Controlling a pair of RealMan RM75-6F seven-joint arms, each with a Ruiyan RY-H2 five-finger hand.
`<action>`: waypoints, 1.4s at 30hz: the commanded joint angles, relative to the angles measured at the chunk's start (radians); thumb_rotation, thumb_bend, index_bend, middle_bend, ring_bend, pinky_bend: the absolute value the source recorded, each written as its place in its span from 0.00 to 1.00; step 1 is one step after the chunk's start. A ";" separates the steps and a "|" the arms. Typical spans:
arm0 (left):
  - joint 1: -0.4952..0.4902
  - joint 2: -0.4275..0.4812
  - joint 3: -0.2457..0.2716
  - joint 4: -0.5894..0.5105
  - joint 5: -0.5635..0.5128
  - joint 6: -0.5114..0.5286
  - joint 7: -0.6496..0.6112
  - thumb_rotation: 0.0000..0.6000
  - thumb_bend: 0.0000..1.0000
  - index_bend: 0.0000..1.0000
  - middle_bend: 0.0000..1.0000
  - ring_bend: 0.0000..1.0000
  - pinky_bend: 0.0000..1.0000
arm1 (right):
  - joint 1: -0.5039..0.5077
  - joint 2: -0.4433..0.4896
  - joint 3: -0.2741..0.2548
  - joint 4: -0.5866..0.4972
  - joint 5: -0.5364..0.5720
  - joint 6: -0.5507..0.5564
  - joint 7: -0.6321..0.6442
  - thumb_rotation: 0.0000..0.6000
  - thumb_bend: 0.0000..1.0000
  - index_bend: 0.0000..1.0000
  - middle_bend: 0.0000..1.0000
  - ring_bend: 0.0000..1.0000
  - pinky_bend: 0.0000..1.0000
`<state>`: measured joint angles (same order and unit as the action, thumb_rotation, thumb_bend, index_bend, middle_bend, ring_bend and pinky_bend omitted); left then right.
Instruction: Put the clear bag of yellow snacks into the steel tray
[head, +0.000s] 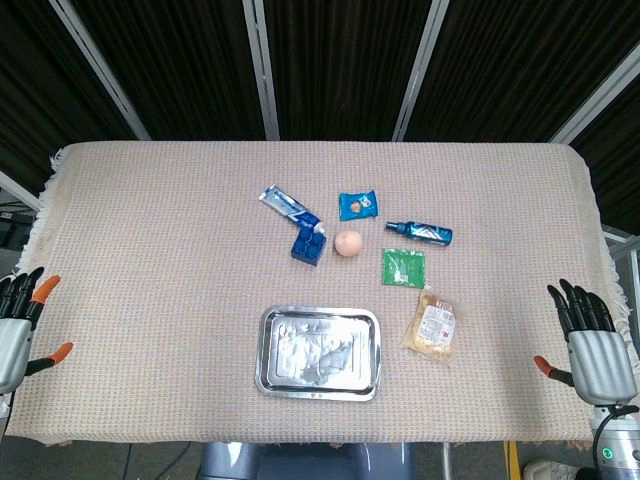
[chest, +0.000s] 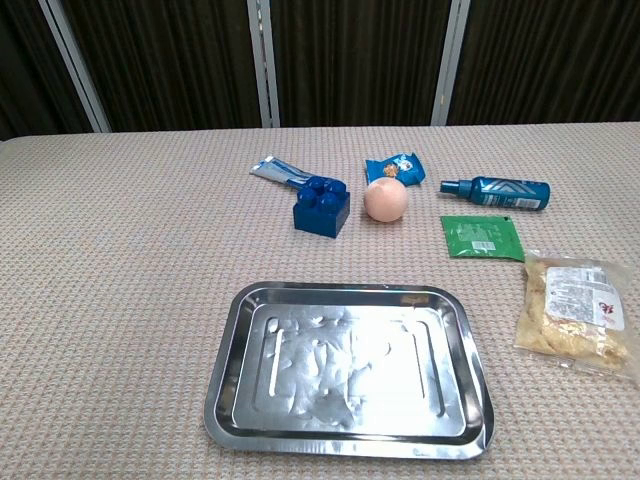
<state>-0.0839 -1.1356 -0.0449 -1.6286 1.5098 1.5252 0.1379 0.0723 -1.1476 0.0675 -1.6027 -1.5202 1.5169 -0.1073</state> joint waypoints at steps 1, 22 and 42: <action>0.006 0.001 0.006 -0.005 0.008 0.007 -0.004 1.00 0.12 0.11 0.00 0.00 0.00 | 0.000 -0.003 0.000 0.004 -0.003 0.001 0.003 1.00 0.00 0.00 0.00 0.00 0.08; 0.038 0.010 0.024 -0.006 0.010 0.028 -0.013 1.00 0.12 0.12 0.00 0.00 0.00 | 0.001 -0.010 -0.011 0.022 -0.018 -0.005 0.026 1.00 0.00 0.00 0.00 0.00 0.09; 0.032 0.013 0.018 -0.012 0.015 0.017 -0.005 1.00 0.12 0.12 0.00 0.00 0.00 | 0.071 0.001 -0.014 0.014 -0.072 -0.088 0.053 1.00 0.00 0.00 0.00 0.00 0.08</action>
<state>-0.0520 -1.1223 -0.0263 -1.6411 1.5251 1.5426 0.1333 0.1201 -1.1510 0.0538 -1.5837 -1.5775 1.4567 -0.0643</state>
